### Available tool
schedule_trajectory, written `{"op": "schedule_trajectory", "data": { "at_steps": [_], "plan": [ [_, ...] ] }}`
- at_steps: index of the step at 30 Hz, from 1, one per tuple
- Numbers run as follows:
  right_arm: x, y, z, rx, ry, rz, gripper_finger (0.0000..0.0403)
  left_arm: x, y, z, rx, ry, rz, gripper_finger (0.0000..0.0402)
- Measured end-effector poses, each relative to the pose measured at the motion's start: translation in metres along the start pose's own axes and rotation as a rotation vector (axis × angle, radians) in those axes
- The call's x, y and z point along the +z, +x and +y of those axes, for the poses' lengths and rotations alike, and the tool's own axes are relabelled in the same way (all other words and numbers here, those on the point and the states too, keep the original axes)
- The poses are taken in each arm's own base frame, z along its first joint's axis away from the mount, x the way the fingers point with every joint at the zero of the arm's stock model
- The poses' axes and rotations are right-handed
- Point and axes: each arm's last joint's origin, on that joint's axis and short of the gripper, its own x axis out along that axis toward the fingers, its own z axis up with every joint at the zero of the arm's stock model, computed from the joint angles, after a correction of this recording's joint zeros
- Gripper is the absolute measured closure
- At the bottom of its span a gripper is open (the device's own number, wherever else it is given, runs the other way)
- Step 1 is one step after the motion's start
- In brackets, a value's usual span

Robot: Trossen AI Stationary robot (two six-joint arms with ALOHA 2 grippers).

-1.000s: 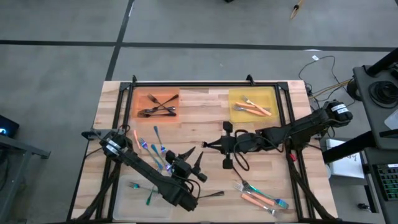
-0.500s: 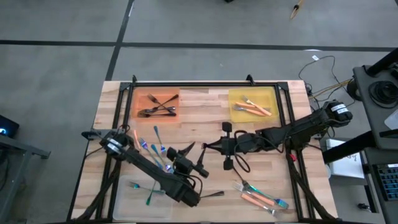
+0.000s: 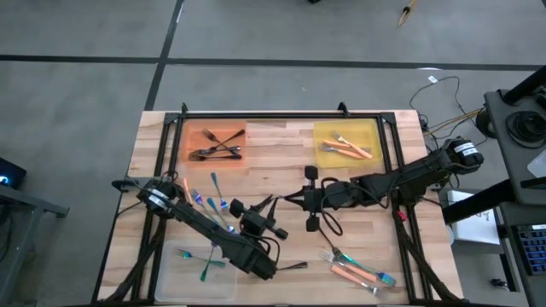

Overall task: Sort silverware by color (type)
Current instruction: Put the blue fork into the transparent bin

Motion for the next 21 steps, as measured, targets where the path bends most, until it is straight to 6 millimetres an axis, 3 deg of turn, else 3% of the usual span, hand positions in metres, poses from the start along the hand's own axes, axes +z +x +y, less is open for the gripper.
{"op": "schedule_trajectory", "data": {
  "at_steps": [3, 21],
  "plan": [
    [0.0, 0.0, 0.0, -0.002, 0.002, 0.0, 0.0395, 0.0, 0.0, 0.0, -0.001, -0.001, 0.0, 0.0392],
    [0.001, -0.003, -0.002, 0.012, 0.074, 0.001, 0.0384, 0.023, 0.0, -0.005, 0.005, 0.1, 0.037, 0.0402]
  ]
}}
